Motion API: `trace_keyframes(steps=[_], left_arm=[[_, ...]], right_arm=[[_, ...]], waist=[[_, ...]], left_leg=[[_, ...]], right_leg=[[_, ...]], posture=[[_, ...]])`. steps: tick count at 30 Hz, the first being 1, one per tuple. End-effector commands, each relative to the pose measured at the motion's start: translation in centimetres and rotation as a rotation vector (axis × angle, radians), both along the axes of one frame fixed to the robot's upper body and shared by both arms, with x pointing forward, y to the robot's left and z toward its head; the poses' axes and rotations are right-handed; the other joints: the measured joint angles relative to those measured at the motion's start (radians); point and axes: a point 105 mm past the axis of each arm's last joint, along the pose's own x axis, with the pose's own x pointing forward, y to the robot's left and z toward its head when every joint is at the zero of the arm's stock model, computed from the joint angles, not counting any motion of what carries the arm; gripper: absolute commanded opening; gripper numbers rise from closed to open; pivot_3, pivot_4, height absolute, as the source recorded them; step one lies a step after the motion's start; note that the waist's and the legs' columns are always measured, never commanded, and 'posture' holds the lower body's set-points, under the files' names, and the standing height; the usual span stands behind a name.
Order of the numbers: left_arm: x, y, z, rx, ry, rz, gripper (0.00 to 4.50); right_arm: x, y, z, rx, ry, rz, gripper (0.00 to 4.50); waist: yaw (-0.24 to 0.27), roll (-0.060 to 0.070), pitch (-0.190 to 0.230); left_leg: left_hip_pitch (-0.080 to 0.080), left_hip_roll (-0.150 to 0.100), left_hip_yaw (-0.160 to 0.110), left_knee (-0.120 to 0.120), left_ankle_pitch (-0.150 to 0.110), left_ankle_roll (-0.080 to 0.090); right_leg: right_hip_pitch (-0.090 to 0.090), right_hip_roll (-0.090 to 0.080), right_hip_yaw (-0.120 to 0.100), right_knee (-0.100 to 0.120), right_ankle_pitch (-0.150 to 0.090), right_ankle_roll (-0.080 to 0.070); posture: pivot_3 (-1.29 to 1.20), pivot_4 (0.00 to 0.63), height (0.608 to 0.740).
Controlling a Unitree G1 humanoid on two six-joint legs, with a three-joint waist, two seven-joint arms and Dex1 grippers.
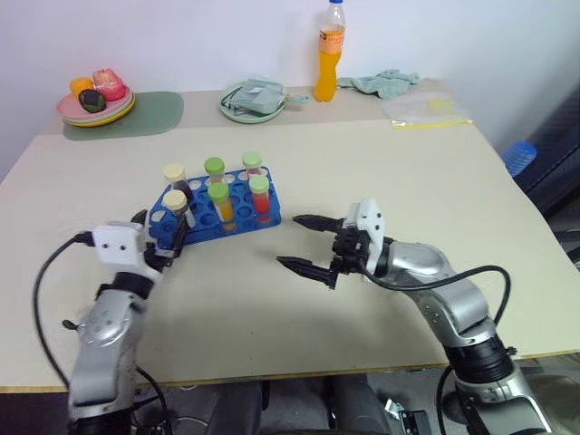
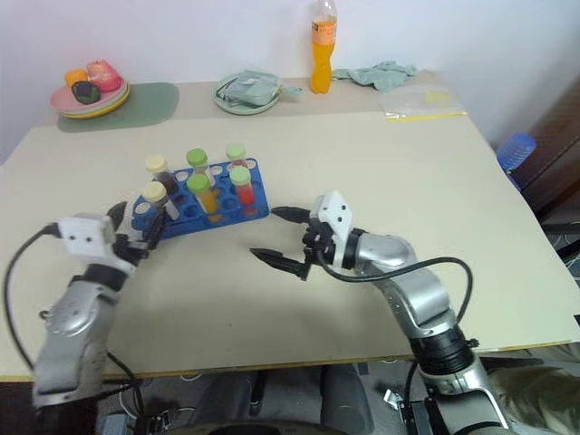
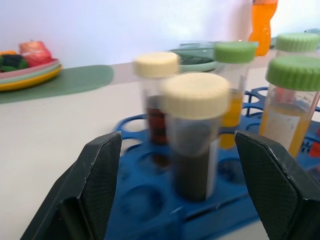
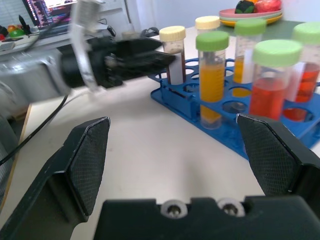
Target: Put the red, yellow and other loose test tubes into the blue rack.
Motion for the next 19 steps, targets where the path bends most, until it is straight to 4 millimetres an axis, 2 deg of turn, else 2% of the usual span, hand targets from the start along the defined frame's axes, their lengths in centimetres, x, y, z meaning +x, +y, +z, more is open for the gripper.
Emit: trace_keyframes(steps=[1, 6, 9, 12, 19], left_arm=[[-2.9, 1.9, 1.3, 0.086, 0.079, -0.079, 3.64], [-5.1, 4.1, 0.2, 0.153, 0.221, -0.093, 3.64], [-5.2, 4.5, 0.3, 0.154, 0.23, -0.072, 3.64], [-5.3, 4.9, 0.2, 0.164, 0.238, -0.044, 3.64], [-5.6, 4.9, -0.3, 0.147, 0.236, 0.026, 3.64]], right_arm=[[0.6, -3.8, 2.0, -0.042, -0.065, -0.081, 4.5], [2.5, -11.3, 1.8, -0.14, -0.034, -0.296, 4.5], [3.1, -14.0, 1.6, -0.181, -0.033, -0.366, 4.5], [3.4, -15.3, 1.4, -0.199, -0.039, -0.386, 4.5], [3.9, -15.4, 0.5, -0.203, -0.029, -0.38, 4.5]], waist=[[0.0, 0.001, 0.0], [0.01, 0.001, 0.0], [0.016, 0.001, 0.0], [0.016, 0.001, 0.0], [0.016, 0.001, 0.0]], left_leg=[[0.0, 0.0, 0.0, 0.0, 0.0, 0.0], [0.0, 0.001, 0.002, 0.0, -0.002, 0.003], [0.0, 0.004, 0.004, 0.0, -0.002, 0.003], [0.0, 0.006, 0.006, 0.0, -0.002, 0.004], [0.0, 0.007, 0.006, 0.0, -0.003, 0.004]], right_leg=[[0.0, 0.0, 0.0, 0.0, 0.0, 0.0], [0.002, 0.0, 0.0, -0.003, -0.001, -0.002], [0.002, 0.0, 0.0, -0.004, -0.002, -0.003], [0.002, 0.0, 0.001, -0.004, -0.001, -0.002], [0.002, 0.0, 0.001, -0.004, -0.001, -0.001]], posture=[[0.0, 0.15, 0.74], [0.0, 0.15, 0.74], [0.0, 0.15, 0.74], [0.0, 0.15, 0.74], [0.0, 0.15, 0.74]])
